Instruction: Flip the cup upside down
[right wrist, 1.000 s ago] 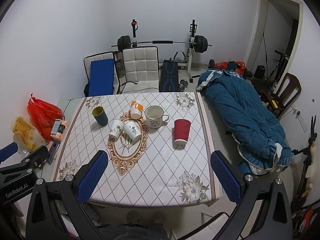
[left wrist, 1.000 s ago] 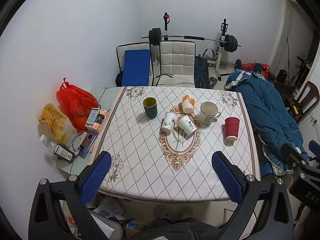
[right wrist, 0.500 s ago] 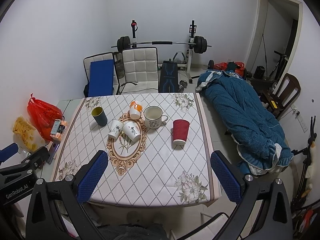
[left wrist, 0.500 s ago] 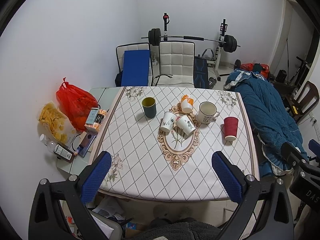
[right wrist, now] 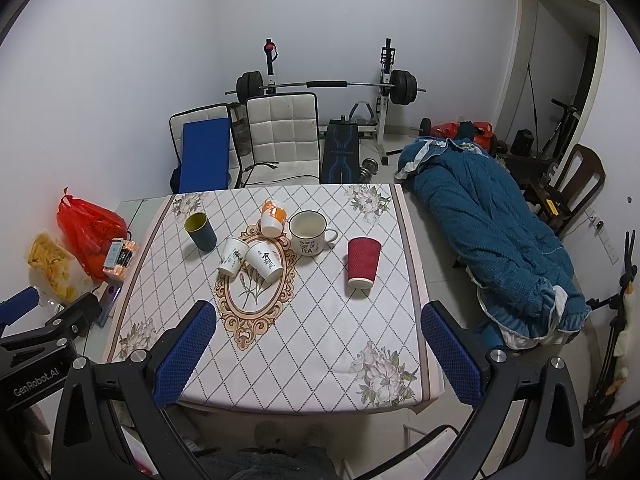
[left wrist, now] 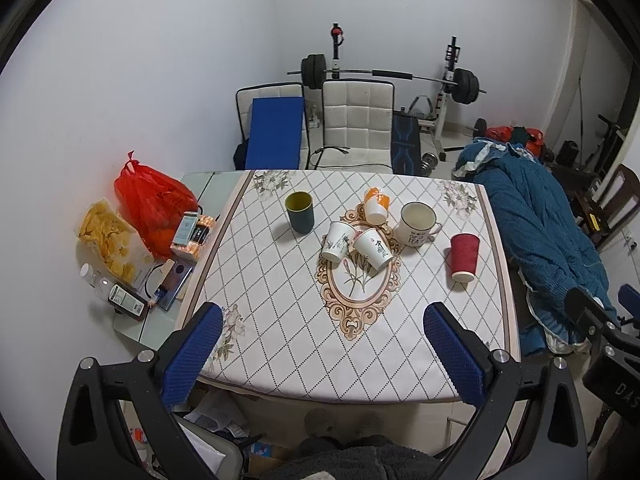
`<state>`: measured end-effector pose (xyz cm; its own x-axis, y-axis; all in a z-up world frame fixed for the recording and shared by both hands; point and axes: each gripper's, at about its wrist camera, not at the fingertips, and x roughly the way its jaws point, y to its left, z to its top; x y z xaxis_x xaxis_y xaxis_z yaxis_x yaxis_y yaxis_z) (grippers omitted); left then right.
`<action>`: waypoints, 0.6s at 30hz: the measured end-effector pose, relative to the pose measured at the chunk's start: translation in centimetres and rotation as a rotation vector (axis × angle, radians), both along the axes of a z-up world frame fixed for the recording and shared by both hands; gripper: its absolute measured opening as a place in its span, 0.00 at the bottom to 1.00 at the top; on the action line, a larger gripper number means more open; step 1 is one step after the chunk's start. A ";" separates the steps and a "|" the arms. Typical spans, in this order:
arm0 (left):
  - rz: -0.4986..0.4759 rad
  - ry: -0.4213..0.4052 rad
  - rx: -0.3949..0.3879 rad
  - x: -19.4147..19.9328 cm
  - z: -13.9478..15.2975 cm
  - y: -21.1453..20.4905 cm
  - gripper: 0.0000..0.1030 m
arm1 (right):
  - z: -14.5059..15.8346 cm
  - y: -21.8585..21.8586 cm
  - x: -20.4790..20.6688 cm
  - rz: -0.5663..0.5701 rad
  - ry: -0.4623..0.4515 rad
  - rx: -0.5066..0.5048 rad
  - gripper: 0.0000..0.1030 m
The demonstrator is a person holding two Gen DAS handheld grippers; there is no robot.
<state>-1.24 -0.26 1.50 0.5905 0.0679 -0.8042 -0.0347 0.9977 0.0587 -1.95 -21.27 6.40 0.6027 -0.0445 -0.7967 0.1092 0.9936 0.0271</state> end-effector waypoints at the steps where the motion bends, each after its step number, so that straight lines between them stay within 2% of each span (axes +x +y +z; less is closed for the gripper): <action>1: 0.010 -0.003 0.004 0.1 -0.2 -0.1 1.00 | -0.2 -0.2 0.1 -0.003 0.001 0.005 1.00; 4: 0.060 -0.004 0.034 0.8 -1.4 -0.2 1.00 | -1.4 -0.7 0.8 -0.003 0.012 0.008 1.00; 8: 0.094 0.062 0.053 2.5 -4.1 -0.2 1.00 | -4.8 -1.4 2.6 0.009 0.074 0.024 1.00; 12: 0.117 0.143 0.091 4.4 -7.5 0.3 1.00 | -9.5 -1.5 4.6 0.038 0.166 0.048 1.00; 18: 0.137 0.214 0.150 6.7 -11.9 1.2 1.00 | -17.9 -1.0 6.9 0.081 0.311 0.059 1.00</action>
<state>5.42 0.89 -10.43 0.3853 0.2626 -0.8846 -0.1392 0.9642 0.2256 4.94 -22.23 -11.49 0.3299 0.0458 -0.9429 0.0420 0.9971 0.0631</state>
